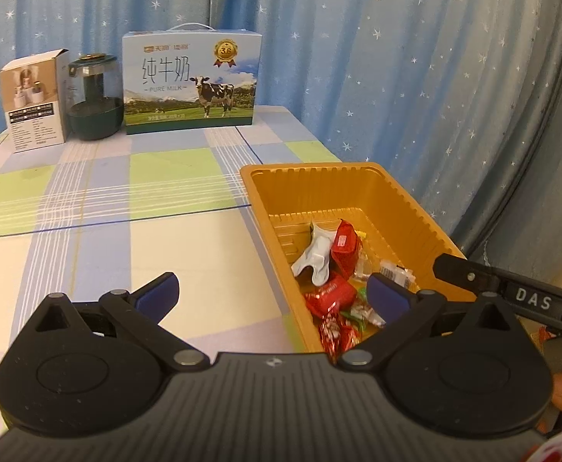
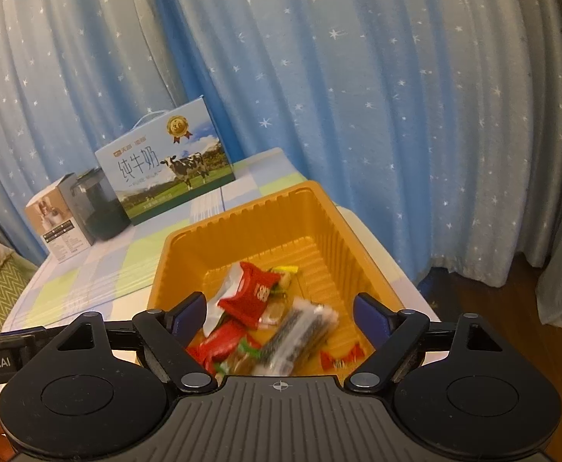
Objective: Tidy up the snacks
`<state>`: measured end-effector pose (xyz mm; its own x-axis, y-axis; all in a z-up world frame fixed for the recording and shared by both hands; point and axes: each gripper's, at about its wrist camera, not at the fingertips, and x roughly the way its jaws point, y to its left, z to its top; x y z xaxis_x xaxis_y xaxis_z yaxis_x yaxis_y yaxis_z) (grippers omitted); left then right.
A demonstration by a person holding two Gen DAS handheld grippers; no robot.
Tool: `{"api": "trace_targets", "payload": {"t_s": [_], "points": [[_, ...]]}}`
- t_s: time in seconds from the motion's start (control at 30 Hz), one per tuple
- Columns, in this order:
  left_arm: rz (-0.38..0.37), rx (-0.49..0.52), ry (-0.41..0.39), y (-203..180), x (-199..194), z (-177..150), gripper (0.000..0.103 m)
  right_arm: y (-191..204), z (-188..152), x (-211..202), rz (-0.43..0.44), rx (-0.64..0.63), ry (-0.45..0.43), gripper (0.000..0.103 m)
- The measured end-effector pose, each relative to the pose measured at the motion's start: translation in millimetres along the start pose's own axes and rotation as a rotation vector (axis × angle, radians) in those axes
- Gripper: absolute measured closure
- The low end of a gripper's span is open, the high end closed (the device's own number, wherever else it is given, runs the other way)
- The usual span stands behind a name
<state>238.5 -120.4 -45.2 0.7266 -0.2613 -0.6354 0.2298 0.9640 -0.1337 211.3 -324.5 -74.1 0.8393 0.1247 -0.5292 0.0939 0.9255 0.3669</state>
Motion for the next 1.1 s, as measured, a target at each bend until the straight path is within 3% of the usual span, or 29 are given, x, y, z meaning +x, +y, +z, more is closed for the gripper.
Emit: {"api": "trace_targets", "payload": {"t_s": [0.2, 0.43, 0.8, 1.1], "points": [[0.001, -0.040, -0.013, 4, -24, -15, 0.000, 3, -10, -30, 0.001, 0.006, -0.002, 0.018], [0.002, -0.074, 0.013, 8, -52, -32, 0.000, 5, -24, -55, 0.009, 0.036, 0.057, 0.017], [0.045, -0.072, 0.026, 3, -106, -55, 0.000, 30, -38, -93, 0.000, -0.049, 0.128, 0.017], [0.089, -0.090, -0.005, 4, -162, -66, 0.000, 63, -46, -135, -0.006, -0.130, 0.133, 0.017]]}}
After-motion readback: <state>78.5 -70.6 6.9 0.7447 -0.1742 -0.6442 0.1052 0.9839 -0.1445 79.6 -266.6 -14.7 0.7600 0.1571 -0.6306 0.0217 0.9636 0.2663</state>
